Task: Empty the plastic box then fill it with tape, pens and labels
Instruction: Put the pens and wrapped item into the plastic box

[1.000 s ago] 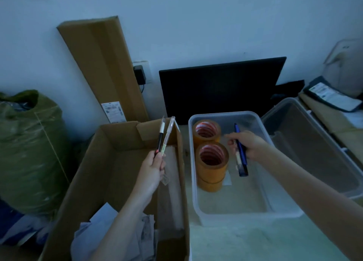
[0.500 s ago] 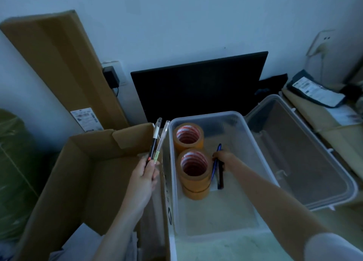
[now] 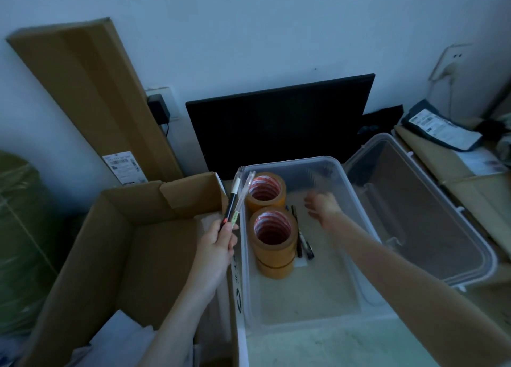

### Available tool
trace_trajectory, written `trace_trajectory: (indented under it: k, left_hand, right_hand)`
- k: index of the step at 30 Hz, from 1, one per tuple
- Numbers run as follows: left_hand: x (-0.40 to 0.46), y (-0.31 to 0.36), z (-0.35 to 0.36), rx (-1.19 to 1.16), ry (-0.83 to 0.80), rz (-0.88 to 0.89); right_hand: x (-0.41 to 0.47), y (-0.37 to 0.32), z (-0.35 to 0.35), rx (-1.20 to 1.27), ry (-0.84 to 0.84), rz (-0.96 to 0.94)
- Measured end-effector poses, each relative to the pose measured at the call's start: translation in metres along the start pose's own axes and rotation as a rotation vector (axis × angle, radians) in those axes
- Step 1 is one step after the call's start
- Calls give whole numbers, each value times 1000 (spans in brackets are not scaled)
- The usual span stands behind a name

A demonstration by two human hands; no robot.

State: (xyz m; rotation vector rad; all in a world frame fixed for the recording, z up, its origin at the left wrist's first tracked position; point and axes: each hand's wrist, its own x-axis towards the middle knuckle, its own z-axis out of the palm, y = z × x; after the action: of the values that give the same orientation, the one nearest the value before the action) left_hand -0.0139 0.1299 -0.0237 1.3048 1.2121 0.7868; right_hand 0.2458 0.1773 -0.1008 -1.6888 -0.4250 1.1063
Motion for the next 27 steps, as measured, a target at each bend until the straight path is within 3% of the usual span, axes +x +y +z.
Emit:
trace_trajectory:
  k: [3,5,10,19,23,27]
  left_hand:
    - [-11,4,8,41,-22,56]
    - [-18,8,13,94,-46,104]
    - [-35,17,33,198,-172,195]
    - [-39,14,43,359,-267,235]
    - [-30,8,33,348,-189,213]
    - [-20,4,24,308,-122,183]
  right_hand:
    - [-48,-28,-5,128,-71,-212]
    - [-89,-43,-8,186,-226,-297]
    - [-146,-47,-11,309,-569,-245]
    - [-132,-44,-3,662,-417,-36]
    - [-86,-50,-10,299,-264,-8]
    - [-38,-26,-7,-115,-221,147]
